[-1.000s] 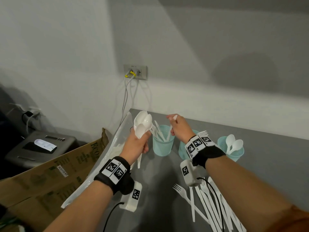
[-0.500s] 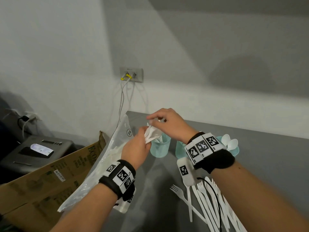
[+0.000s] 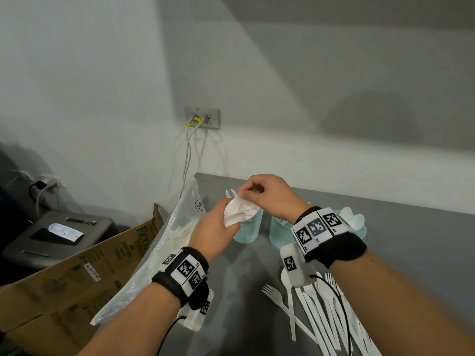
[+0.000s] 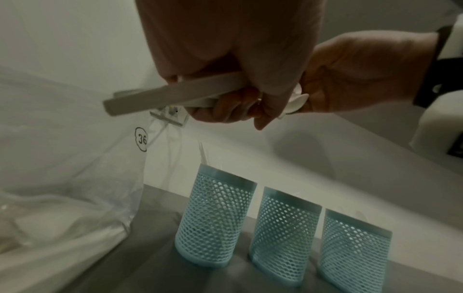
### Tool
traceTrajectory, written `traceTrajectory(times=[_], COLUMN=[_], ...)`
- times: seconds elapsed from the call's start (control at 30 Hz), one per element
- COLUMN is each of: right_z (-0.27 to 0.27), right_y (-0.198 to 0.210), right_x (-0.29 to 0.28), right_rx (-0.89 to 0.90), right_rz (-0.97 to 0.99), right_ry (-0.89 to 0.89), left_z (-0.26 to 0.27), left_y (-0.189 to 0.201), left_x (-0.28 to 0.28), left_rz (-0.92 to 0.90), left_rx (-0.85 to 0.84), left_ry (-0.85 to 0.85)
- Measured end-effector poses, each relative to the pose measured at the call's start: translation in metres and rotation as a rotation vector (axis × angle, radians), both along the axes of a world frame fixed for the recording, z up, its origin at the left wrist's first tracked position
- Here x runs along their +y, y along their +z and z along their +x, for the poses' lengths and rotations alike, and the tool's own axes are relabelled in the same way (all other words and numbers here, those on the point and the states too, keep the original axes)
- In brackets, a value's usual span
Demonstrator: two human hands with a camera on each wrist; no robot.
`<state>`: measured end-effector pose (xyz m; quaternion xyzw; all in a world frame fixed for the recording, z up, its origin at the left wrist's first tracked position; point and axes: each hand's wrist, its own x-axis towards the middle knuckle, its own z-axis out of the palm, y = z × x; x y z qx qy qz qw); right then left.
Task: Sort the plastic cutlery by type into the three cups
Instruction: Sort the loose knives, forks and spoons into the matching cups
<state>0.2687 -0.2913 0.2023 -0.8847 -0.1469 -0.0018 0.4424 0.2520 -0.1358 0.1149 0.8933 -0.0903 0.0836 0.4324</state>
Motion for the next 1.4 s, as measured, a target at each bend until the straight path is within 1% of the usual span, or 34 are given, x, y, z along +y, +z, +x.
traceTrajectory(times=[0.13, 0.23, 0.3, 0.47, 0.6, 0.8, 0.87, 0.93, 1.07, 1.2, 1.23, 1.3, 1.33, 1.37, 1.4], right_z=[-0.003, -0.002, -0.002, -0.004, -0.003, -0.008, -0.01, -0.011, -0.013, -0.014, -0.013, -0.009, -0.007, -0.006, -0.006], right_y=[0.001, 0.0, 0.001, 0.009, 0.007, 0.0, 0.002, 0.005, 0.016, 0.043, 0.048, 0.051, 0.047, 0.041, 0.034], right_x=[-0.004, -0.008, -0.009, -0.011, -0.012, -0.012, -0.011, -0.008, -0.007, -0.01, -0.013, -0.021, -0.024, -0.027, -0.028], right_rx=[0.039, 0.044, 0.044, -0.066, -0.031, -0.049, -0.032, -0.045, -0.183, -0.327, -0.378, -0.452, -0.449, -0.402, -0.314], right_rz=[0.079, 0.073, 0.103, 0.219, 0.197, 0.147, 0.168, 0.24, 0.372, 0.656, 0.691, 0.646, 0.588, 0.528, 0.473], right_ry=[0.006, 0.005, -0.013, -0.081, -0.064, -0.026, -0.002, -0.005, -0.059, -0.113, -0.132, -0.187, -0.209, -0.218, -0.216], left_z=[0.001, 0.002, 0.001, -0.002, -0.003, -0.005, -0.005, -0.004, -0.003, -0.001, -0.001, -0.002, -0.002, -0.003, -0.004], left_y=[-0.003, -0.004, -0.004, -0.003, -0.002, -0.002, -0.002, -0.002, -0.004, -0.006, -0.005, -0.005, -0.004, -0.002, -0.001], left_x=[-0.001, 0.0, -0.002, -0.005, -0.007, -0.01, -0.01, -0.01, -0.009, -0.007, -0.007, -0.007, -0.008, -0.01, -0.012], left_rz=[-0.029, -0.031, -0.026, -0.071, -0.097, -0.173, -0.191, -0.205, -0.21, -0.229, -0.236, -0.27, -0.299, -0.326, -0.346], left_rx=[-0.009, -0.015, -0.025, -0.041, -0.04, -0.018, -0.018, -0.02, -0.019, 0.014, 0.018, 0.024, 0.032, 0.044, 0.059], left_ry=[0.0, -0.007, -0.015, -0.031, -0.045, -0.063, -0.07, -0.078, -0.086, -0.056, -0.045, -0.022, -0.011, -0.002, 0.005])
